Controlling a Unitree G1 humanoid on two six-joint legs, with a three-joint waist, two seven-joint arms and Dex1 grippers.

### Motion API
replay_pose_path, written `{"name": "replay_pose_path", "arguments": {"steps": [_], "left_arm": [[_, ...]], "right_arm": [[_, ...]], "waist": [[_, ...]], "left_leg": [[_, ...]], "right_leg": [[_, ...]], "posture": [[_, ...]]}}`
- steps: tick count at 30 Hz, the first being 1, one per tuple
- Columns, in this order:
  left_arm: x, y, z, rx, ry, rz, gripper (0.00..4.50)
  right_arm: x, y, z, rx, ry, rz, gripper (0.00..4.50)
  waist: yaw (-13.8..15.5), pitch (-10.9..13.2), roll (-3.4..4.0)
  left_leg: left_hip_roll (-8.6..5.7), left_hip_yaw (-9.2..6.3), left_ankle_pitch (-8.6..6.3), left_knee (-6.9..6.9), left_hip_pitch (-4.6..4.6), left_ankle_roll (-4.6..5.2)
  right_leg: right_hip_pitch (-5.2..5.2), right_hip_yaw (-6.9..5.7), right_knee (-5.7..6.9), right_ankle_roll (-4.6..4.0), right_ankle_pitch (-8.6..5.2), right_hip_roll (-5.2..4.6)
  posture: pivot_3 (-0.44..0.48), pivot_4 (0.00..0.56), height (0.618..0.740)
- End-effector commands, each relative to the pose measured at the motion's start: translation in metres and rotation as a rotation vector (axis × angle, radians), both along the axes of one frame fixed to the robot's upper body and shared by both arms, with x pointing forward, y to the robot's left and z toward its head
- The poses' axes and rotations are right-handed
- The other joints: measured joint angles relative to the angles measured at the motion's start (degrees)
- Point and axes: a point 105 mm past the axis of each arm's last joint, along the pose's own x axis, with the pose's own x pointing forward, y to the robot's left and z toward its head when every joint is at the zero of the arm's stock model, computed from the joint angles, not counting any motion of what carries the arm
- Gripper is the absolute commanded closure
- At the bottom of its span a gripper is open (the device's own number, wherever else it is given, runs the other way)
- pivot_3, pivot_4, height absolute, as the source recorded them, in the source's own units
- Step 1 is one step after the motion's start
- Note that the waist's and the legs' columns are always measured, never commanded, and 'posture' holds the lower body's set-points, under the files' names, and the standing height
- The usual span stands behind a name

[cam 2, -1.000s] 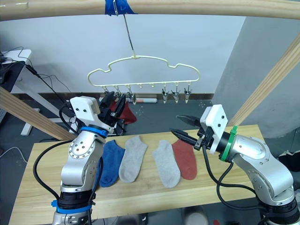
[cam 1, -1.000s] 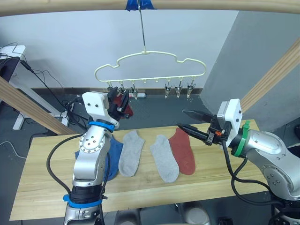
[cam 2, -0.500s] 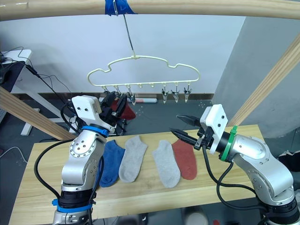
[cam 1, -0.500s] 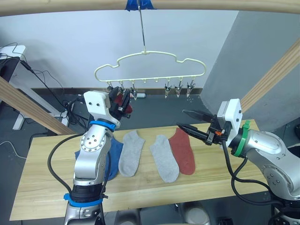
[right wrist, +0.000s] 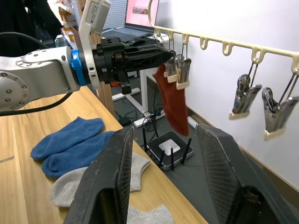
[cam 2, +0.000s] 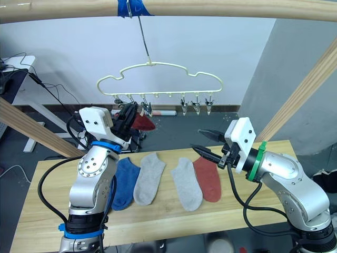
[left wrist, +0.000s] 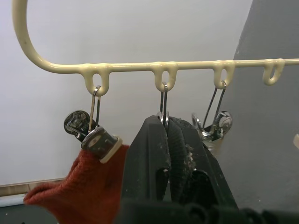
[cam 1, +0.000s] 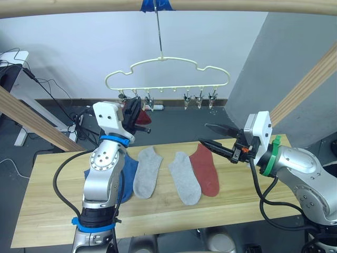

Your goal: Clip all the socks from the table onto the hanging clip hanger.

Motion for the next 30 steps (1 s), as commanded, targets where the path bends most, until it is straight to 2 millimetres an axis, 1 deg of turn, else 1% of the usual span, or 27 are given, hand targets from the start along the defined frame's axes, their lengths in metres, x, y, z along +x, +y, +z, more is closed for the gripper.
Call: {"name": "replay_pose_path", "arguments": {"steps": [1, 3, 4, 5, 7, 8, 9, 12, 15, 17, 19, 22, 25, 28, 30], "left_arm": [[-0.005, -0.001, 0.011, 0.024, -0.055, -0.002, 4.49], [-0.005, -0.001, 0.011, 0.030, -0.055, -0.002, 4.49], [-0.005, 0.000, 0.011, 0.032, -0.055, -0.001, 4.49], [-0.006, 0.000, 0.012, 0.038, -0.055, 0.000, 4.50], [-0.007, 0.000, 0.012, 0.049, -0.058, -0.003, 4.50], [-0.007, 0.000, 0.012, 0.054, -0.060, -0.007, 4.50], [-0.008, 0.000, 0.012, 0.056, -0.061, -0.010, 4.50], [-0.008, 0.000, 0.012, 0.056, -0.058, -0.010, 4.50], [-0.009, 0.000, 0.012, 0.056, -0.056, -0.014, 4.50], [-0.010, -0.002, 0.011, 0.060, -0.057, -0.024, 4.50], [-0.011, -0.003, 0.011, 0.060, -0.057, -0.031, 4.50], [-0.011, -0.004, 0.011, 0.059, -0.055, -0.038, 4.50], [-0.011, -0.005, 0.011, 0.064, -0.056, -0.043, 4.50], [-0.012, -0.006, 0.010, 0.064, -0.057, -0.048, 4.50], [-0.012, -0.006, 0.010, 0.062, -0.055, -0.049, 4.50]], "right_arm": [[-0.009, 0.004, 0.004, -0.010, -0.034, 0.032, 2.29], [-0.009, 0.003, -0.003, -0.039, -0.021, 0.019, 2.29], [-0.005, -0.001, -0.013, -0.079, 0.007, -0.022, 2.29], [0.000, -0.006, -0.024, -0.127, 0.026, -0.076, 2.12], [0.003, -0.011, -0.042, -0.186, 0.063, -0.123, 1.67], [0.004, -0.011, -0.051, -0.203, 0.084, -0.150, 1.33], [0.005, -0.010, -0.057, -0.213, 0.098, -0.167, 1.02], [0.008, -0.008, -0.065, -0.201, 0.135, -0.219, 0.03], [0.018, -0.001, -0.097, -0.214, 0.209, -0.347, 0.03], [0.032, -0.002, -0.118, -0.220, 0.228, -0.475, 0.03], [0.043, -0.006, -0.133, -0.209, 0.253, -0.577, 0.03], [0.058, -0.004, -0.150, -0.170, 0.314, -0.662, 0.03], [0.071, -0.007, -0.158, -0.150, 0.333, -0.732, 0.03], [0.080, -0.008, -0.169, -0.092, 0.404, -0.779, 0.03], [0.082, -0.008, -0.174, -0.079, 0.429, -0.792, 0.03]], "waist": [[-0.01, 0.00, 0.00], [0.00, 0.00, 0.00], [0.00, 0.00, 0.00], [0.01, 0.00, 0.00], [0.02, 0.00, 0.00], [0.02, 0.00, 0.00], [0.03, 0.00, 0.00], [-0.07, 0.00, 0.00], [-0.06, 0.00, -0.01], [-0.02, 0.00, 0.00], [-0.03, 0.01, 0.01], [-0.02, 0.02, 0.02], [-0.05, 0.03, 0.04], [-0.03, 0.02, 0.03], [-0.03, 0.02, 0.03]], "left_leg": [[0.00, 0.00, 0.00, 0.00, 0.00, 0.00], [0.00, 0.00, 0.00, 0.00, 0.00, 0.00], [0.00, 0.00, 0.00, 0.00, 0.00, 0.00], [0.00, 0.00, 0.00, 0.00, 0.00, 0.00], [0.00, 0.00, 0.00, -0.01, 0.00, 0.00], [0.00, 0.00, 0.00, 0.00, -0.01, 0.00], [0.00, 0.01, 0.00, 0.00, 0.00, 0.00], [0.00, 0.02, 0.00, 0.00, 0.02, 0.00], [0.03, -0.01, 0.00, -0.01, 0.03, -0.01], [0.04, -0.02, 0.01, -0.01, 0.03, -0.01], [0.06, -0.01, 0.01, -0.02, 0.02, -0.02], [0.03, 0.06, 0.01, -0.02, 0.02, -0.02], [0.03, 0.07, 0.01, -0.02, 0.03, -0.02], [0.04, 0.02, 0.01, -0.03, 0.02, -0.01], [0.04, 0.03, 0.01, -0.04, 0.02, -0.01]], "right_leg": [[0.00, 0.00, 0.00, 0.00, 0.00, 0.00], [0.00, 0.00, 0.00, 0.00, 0.00, 0.00], [0.00, 0.00, -0.01, 0.00, 0.00, 0.00], [0.00, 0.00, -0.01, 0.00, 0.00, 0.00], [0.00, 0.00, -0.01, 0.00, 0.00, 0.00], [0.00, 0.00, -0.01, 0.00, 0.00, 0.00], [0.00, 0.01, -0.01, 0.00, 0.00, 0.00], [0.00, 0.03, 0.01, 0.00, 0.00, 0.00], [0.00, 0.02, 0.02, 0.00, 0.00, 0.04], [-0.01, 0.02, 0.02, 0.00, 0.00, 0.05], [-0.01, 0.02, 0.00, 0.00, 0.00, 0.05], [-0.03, 0.08, -0.02, 0.02, 0.01, -0.02], [-0.03, 0.08, 0.00, 0.03, 0.01, -0.03], [-0.03, 0.04, 0.00, 0.03, 0.01, 0.00], [-0.03, 0.05, -0.01, 0.02, 0.01, -0.01]], "posture": [[-0.256, 0.300, 0.740], [-0.254, 0.301, 0.740], [-0.254, 0.301, 0.740], [-0.251, 0.303, 0.740], [-0.251, 0.303, 0.740], [-0.245, 0.305, 0.740], [-0.245, 0.305, 0.740], [-0.241, 0.308, 0.740], [-0.241, 0.308, 0.740], [-0.241, 0.308, 0.740], [-0.241, 0.308, 0.740], [-0.241, 0.308, 0.740], [-0.227, 0.304, 0.740], [-0.221, 0.302, 0.740], [-0.219, 0.300, 0.740]]}}
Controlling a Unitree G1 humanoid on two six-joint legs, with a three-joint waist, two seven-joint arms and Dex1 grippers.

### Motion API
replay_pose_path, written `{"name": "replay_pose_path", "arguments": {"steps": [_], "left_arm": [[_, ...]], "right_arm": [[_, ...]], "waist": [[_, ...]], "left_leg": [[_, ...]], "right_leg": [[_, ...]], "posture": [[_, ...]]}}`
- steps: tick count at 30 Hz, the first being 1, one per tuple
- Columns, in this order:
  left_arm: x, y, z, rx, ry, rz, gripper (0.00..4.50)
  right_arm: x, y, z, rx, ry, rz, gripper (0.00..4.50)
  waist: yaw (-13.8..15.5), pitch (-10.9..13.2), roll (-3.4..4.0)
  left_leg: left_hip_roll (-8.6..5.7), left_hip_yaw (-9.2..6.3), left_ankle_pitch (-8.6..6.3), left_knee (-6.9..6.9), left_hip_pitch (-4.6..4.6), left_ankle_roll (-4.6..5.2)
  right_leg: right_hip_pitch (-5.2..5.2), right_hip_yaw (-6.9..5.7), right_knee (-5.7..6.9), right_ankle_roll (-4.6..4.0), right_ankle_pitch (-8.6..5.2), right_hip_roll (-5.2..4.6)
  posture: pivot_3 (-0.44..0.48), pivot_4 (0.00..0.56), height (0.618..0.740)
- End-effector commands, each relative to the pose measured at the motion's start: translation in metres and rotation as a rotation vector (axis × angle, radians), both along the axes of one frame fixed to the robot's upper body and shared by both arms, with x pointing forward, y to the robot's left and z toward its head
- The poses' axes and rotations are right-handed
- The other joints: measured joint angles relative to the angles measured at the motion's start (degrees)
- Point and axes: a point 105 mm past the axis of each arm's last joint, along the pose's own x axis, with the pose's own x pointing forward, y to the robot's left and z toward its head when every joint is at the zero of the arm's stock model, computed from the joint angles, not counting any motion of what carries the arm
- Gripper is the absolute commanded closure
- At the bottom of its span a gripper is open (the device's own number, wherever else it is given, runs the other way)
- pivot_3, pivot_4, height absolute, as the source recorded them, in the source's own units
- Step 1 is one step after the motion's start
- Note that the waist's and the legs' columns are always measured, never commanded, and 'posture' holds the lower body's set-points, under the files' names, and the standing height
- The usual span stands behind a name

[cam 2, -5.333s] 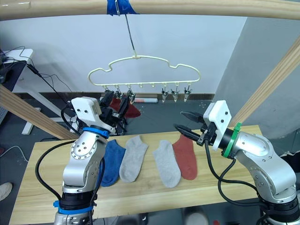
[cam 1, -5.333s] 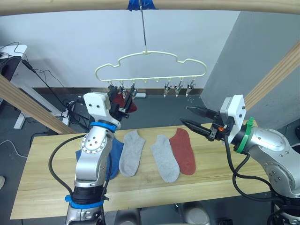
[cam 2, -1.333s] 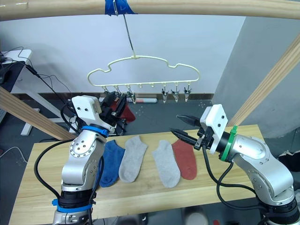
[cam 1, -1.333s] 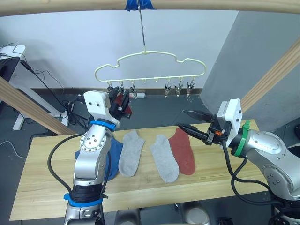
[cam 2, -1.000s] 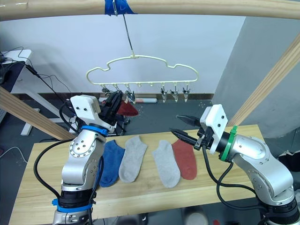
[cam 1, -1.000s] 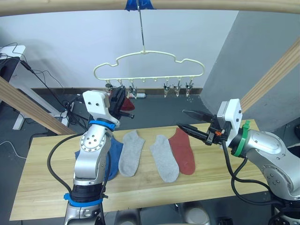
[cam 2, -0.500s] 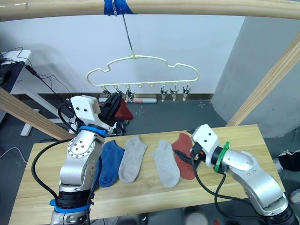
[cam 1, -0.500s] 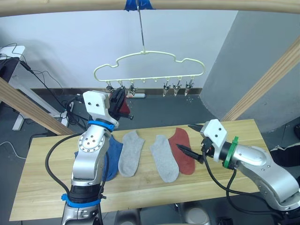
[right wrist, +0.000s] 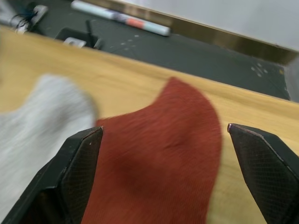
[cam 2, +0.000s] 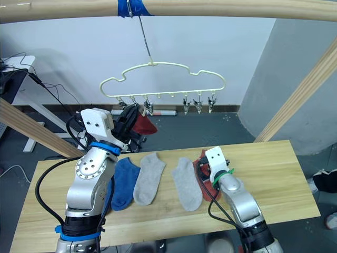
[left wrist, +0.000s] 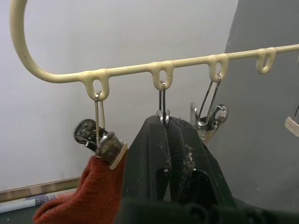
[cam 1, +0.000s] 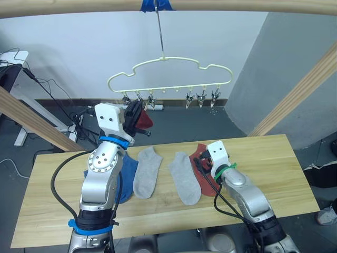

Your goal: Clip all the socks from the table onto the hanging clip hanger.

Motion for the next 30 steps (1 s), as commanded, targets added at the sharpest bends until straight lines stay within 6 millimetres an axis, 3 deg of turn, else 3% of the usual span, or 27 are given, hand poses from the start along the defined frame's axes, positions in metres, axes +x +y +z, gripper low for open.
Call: {"name": "replay_pose_path", "arguments": {"steps": [1, 4, 7, 14, 18, 21, 24, 30], "left_arm": [[-0.007, -0.003, 0.011, 0.003, -0.054, -0.015, 4.50], [-0.007, -0.002, 0.010, 0.004, -0.052, -0.014, 4.50], [-0.008, -0.001, 0.009, 0.005, -0.049, -0.015, 4.50], [-0.009, 0.000, 0.009, -0.002, -0.048, -0.024, 4.50], [-0.010, 0.000, 0.011, -0.015, -0.048, -0.043, 4.50], [-0.011, 0.000, 0.015, -0.029, -0.054, -0.062, 4.50], [-0.012, -0.003, 0.020, -0.053, -0.056, -0.087, 4.50], [-0.014, -0.009, 0.028, -0.095, -0.046, -0.144, 4.50]], "right_arm": [[0.003, -0.001, -0.008, 0.032, 0.021, -0.039, 0.03], [0.001, 0.004, -0.020, 0.026, 0.069, -0.015, 0.03], [-0.003, 0.007, -0.026, 0.022, 0.087, -0.005, 0.64], [-0.007, 0.010, -0.024, 0.012, 0.062, 0.036, 3.11], [-0.004, 0.015, -0.006, -0.008, -0.022, 0.101, 4.48], [-0.004, 0.028, 0.016, -0.018, -0.107, 0.197, 4.48], [-0.006, 0.055, 0.048, -0.033, -0.245, 0.364, 4.48], [-0.010, 0.095, 0.083, -0.040, -0.401, 0.535, 4.48]], "waist": [[0.00, 0.00, 0.00], [-0.01, -0.01, 0.00], [-0.01, -0.01, 0.00], [-0.01, -0.01, 0.00], [0.02, -0.01, 0.00], [0.01, 0.00, 0.01], [-0.14, 0.01, 0.02], [-0.12, 0.02, 0.03]], "left_leg": [[0.00, 0.01, 0.00, 0.00, -0.01, 0.00], [0.02, 0.01, 0.00, 0.00, 0.00, 0.00], [0.01, 0.00, 0.00, 0.02, 0.01, 0.00], [0.00, 0.00, 0.00, 0.02, 0.03, 0.00], [0.01, 0.00, 0.00, 0.02, 0.02, 0.00], [-0.01, 0.01, 0.00, 0.02, 0.01, 0.00], [0.00, 0.01, 0.00, 0.02, 0.01, 0.00], [0.05, -0.08, 0.00, 0.01, 0.00, 0.00]], "right_leg": [[0.00, 0.01, 0.00, 0.00, 0.00, -0.01], [0.00, 0.01, 0.00, 0.00, 0.00, -0.02], [0.01, 0.01, 0.03, 0.00, 0.00, -0.02], [0.01, 0.01, 0.04, 0.00, 0.00, -0.01], [0.01, 0.01, 0.04, 0.00, 0.00, -0.01], [0.01, 0.01, 0.03, 0.00, 0.00, -0.02], [0.00, 0.01, 0.03, 0.00, 0.00, -0.01], [0.00, -0.06, 0.04, 0.00, 0.00, 0.09]], "posture": [[-0.217, 0.299, 0.740], [-0.214, 0.298, 0.740], [-0.211, 0.297, 0.740], [-0.207, 0.297, 0.740], [-0.209, 0.301, 0.740], [-0.210, 0.304, 0.740], [-0.212, 0.307, 0.740], [-0.209, 0.310, 0.740]]}}
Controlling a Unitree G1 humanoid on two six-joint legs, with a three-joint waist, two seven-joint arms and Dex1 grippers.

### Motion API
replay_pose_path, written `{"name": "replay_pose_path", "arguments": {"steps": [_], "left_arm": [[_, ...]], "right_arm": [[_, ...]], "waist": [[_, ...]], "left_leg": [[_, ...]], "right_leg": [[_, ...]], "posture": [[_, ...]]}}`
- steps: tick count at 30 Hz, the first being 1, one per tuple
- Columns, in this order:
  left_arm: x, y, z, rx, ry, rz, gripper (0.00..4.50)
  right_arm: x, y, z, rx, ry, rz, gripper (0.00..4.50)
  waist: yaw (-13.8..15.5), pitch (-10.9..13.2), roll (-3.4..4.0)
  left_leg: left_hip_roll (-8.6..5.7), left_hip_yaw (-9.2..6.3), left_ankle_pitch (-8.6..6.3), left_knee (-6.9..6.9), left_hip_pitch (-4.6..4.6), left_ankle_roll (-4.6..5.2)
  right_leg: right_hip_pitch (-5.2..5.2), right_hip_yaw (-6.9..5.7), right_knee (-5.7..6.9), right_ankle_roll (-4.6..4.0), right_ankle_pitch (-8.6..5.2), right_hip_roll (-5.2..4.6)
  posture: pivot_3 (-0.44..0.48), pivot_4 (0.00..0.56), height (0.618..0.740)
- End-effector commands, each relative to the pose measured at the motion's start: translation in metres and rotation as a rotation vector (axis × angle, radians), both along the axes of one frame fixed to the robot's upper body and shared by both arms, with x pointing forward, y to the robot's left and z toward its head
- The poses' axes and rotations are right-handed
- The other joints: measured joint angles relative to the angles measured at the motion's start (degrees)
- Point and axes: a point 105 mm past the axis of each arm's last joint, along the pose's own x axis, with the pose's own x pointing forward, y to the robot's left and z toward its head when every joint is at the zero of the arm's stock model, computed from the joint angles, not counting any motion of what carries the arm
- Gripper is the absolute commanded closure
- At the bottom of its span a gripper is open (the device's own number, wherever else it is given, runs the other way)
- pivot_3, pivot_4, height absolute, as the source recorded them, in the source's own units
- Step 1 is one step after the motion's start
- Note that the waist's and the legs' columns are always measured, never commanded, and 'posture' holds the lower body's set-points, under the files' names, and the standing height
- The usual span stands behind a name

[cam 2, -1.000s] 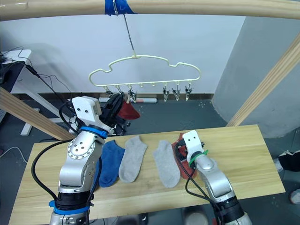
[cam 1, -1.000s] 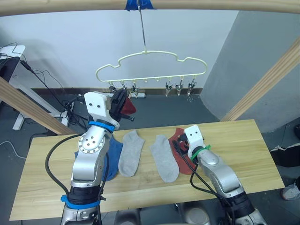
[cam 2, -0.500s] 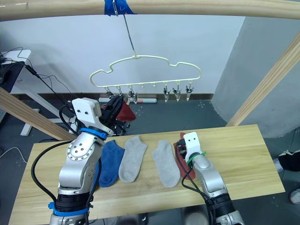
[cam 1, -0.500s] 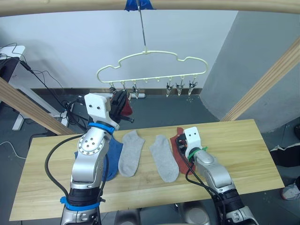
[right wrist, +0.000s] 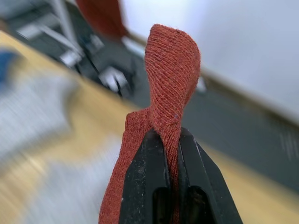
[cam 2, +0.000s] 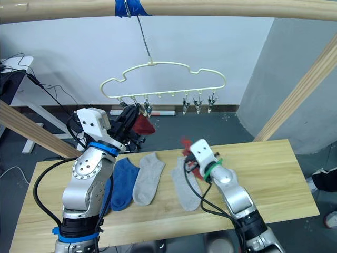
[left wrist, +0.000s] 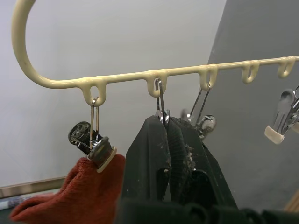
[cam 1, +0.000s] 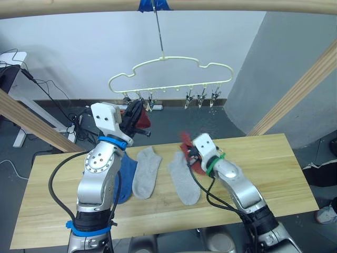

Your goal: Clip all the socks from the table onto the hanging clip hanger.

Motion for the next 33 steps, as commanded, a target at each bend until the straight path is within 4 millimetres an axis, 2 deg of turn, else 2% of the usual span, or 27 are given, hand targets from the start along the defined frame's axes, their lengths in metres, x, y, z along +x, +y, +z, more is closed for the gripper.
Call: {"name": "replay_pose_path", "arguments": {"steps": [1, 10, 19, 24, 33], "left_arm": [[-0.010, -0.004, 0.026, -0.023, -0.077, -0.046, 4.50], [-0.013, -0.010, 0.037, -0.125, -0.017, -0.109, 4.50], [-0.015, -0.010, 0.040, -0.143, 0.017, -0.135, 4.50], [-0.016, -0.010, 0.041, -0.140, 0.023, -0.138, 4.50], [-0.017, -0.007, 0.040, -0.137, 0.027, -0.131, 4.50]], "right_arm": [[-0.007, 0.024, 0.024, 0.026, -0.104, 0.098, 4.48], [-0.007, 0.046, 0.038, 0.042, -0.167, 0.175, 4.48], [0.002, 0.055, 0.044, 0.072, -0.186, 0.155, 4.48], [0.013, 0.057, 0.052, 0.090, -0.200, 0.126, 4.48], [0.018, 0.063, 0.057, 0.110, -0.216, 0.120, 4.48]], "waist": [[0.11, 0.00, 0.00], [0.33, 0.12, 0.00], [0.19, 0.75, -0.03], [0.21, 0.83, -0.07], [0.20, 0.84, -0.07]], "left_leg": [[-0.01, 0.00, 0.00, 0.00, -0.01, 0.00], [-0.01, -0.02, 0.00, 0.02, -0.07, 0.00], [0.00, -0.02, 0.00, 0.02, -0.06, 0.00], [0.01, -0.02, 0.00, 0.03, -0.07, 0.00], [0.02, 0.00, 0.00, 0.01, -0.09, 0.00]], "right_leg": [[0.00, 0.01, -0.02, 0.00, 0.00, -0.01], [-0.01, -0.02, -0.05, 0.01, 0.00, -0.22], [-0.03, -0.03, -0.02, 0.00, 0.00, -0.18], [-0.03, -0.01, -0.02, 0.00, 0.00, -0.22], [-0.08, 0.00, -0.01, 0.00, 0.00, -0.22]], "posture": [[-0.209, 0.310, 0.740], [-0.197, 0.320, 0.740], [-0.209, 0.318, 0.740], [-0.209, 0.318, 0.740], [-0.200, 0.307, 0.740]]}}
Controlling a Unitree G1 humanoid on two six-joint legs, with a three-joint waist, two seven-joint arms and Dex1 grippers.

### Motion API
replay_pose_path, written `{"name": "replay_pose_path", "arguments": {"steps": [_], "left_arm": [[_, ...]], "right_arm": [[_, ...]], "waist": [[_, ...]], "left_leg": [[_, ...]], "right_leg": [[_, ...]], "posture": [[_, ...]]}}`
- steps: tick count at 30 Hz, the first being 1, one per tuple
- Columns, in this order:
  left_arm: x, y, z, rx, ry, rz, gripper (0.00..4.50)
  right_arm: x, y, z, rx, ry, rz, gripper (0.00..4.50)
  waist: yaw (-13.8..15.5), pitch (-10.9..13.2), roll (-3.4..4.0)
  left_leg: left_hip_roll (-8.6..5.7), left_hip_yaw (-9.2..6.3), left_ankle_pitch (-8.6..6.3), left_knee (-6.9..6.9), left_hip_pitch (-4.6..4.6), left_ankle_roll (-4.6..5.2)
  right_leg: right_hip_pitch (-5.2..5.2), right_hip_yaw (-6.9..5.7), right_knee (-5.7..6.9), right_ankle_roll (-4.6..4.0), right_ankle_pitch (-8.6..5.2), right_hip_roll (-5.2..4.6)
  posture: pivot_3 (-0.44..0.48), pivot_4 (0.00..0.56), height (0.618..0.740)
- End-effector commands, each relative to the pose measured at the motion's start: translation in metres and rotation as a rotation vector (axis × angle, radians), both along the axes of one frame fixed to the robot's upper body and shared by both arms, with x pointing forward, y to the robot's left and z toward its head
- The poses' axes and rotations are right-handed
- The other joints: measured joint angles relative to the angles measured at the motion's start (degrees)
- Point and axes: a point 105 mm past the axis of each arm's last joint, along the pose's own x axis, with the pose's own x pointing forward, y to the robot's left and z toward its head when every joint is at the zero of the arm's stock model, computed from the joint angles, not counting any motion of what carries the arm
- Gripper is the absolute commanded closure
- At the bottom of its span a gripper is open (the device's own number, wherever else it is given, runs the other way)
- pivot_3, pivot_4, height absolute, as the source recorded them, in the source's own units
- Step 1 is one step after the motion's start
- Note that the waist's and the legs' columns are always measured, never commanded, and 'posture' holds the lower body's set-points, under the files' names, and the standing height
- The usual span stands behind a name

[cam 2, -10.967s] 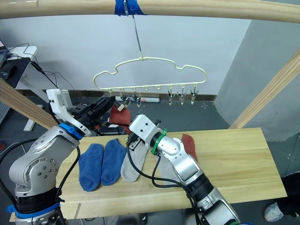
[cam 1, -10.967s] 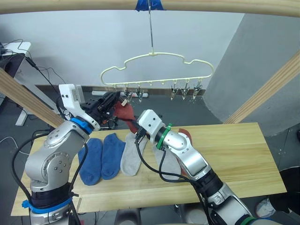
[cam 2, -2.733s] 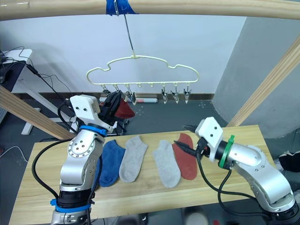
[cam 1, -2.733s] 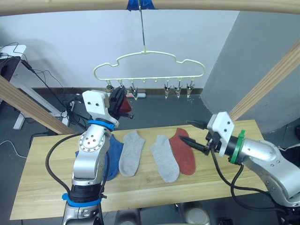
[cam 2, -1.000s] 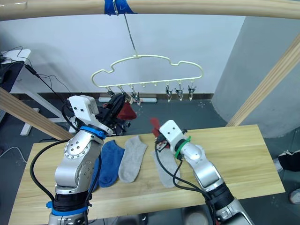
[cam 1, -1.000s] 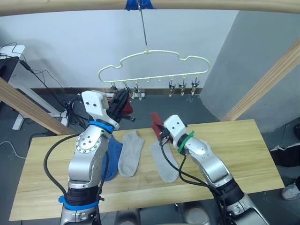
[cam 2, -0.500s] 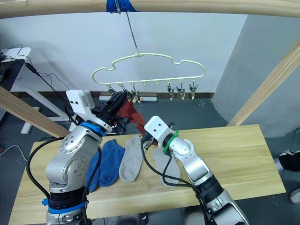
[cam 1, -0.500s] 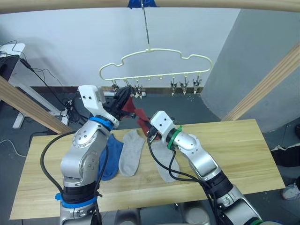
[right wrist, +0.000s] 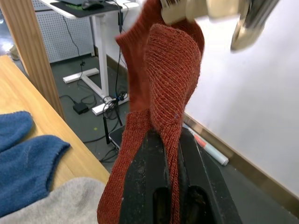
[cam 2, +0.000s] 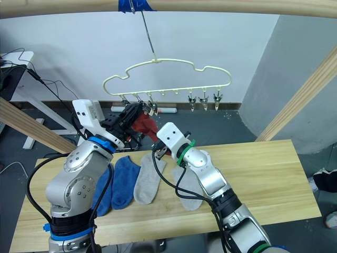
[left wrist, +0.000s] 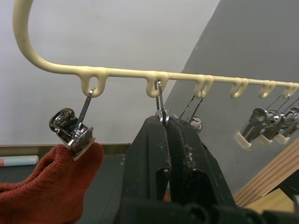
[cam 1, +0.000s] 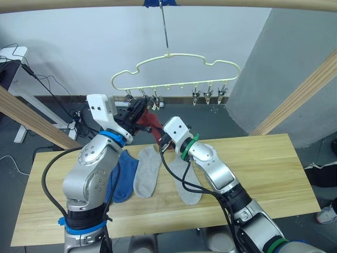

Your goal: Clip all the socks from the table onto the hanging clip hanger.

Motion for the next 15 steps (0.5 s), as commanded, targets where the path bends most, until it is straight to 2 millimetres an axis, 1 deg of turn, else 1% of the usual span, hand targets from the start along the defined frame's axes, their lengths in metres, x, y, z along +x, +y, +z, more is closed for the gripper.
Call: {"name": "replay_pose_path", "arguments": {"steps": [1, 6, 15], "left_arm": [[-0.012, -0.004, 0.024, 0.001, -0.103, -0.025, 4.50], [-0.012, -0.004, 0.023, 0.002, -0.101, -0.023, 4.50], [-0.012, -0.002, 0.020, 0.013, -0.094, -0.016, 4.50]], "right_arm": [[0.000, 0.005, 0.021, 0.053, -0.064, 0.004, 4.48], [0.004, 0.006, 0.027, 0.077, -0.074, -0.010, 4.48], [0.002, 0.010, 0.035, 0.099, -0.097, 0.004, 4.48]], "waist": [[0.00, 0.00, 0.00], [0.01, 0.00, 0.00], [-0.01, 0.00, 0.00]], "left_leg": [[0.00, 0.00, 0.00, 0.00, 0.00, 0.00], [0.00, 0.00, 0.00, 0.00, -0.01, 0.00], [0.00, 0.01, 0.00, 0.00, -0.01, 0.00]], "right_leg": [[0.00, 0.00, 0.00, 0.00, 0.00, 0.00], [0.00, -0.01, 0.00, 0.00, 0.00, 0.00], [-0.01, 0.00, 0.01, 0.00, 0.00, -0.01]], "posture": [[-0.200, 0.307, 0.740], [-0.198, 0.306, 0.740], [-0.197, 0.303, 0.740]]}}
